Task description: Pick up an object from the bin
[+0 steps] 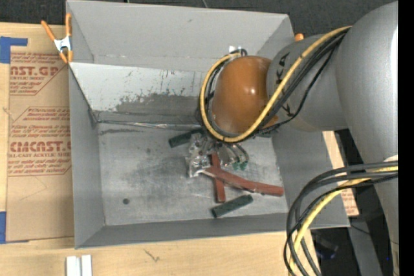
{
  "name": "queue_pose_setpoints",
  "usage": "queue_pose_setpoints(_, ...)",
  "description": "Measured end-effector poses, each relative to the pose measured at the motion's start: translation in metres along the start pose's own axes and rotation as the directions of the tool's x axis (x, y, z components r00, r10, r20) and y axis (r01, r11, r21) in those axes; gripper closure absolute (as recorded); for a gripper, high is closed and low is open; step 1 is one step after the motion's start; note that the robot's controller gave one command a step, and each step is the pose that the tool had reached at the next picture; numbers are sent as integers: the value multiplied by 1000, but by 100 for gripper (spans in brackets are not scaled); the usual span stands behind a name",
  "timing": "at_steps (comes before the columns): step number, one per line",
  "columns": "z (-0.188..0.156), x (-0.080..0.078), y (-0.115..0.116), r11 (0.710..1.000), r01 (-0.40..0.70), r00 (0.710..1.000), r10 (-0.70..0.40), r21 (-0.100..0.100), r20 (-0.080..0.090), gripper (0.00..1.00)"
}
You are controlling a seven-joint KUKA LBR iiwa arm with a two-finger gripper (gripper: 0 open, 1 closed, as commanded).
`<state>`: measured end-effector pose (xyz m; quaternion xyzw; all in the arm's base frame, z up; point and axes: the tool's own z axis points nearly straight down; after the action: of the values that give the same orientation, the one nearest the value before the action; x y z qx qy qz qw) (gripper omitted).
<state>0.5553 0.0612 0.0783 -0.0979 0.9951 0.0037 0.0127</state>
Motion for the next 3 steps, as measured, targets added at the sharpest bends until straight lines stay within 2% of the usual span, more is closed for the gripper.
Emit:
queue_pose_setpoints(1, 4, 5, -2, 1000, 0, 1000, 0, 3, -16, 0)
queue_pose_setpoints(2, 4, 5, -2, 1000, 0, 1000, 0, 3, -15, 0)
queue_pose_setpoints(3, 2, 21, -67, 993, 119, 993, -119, 1, -19, 100)
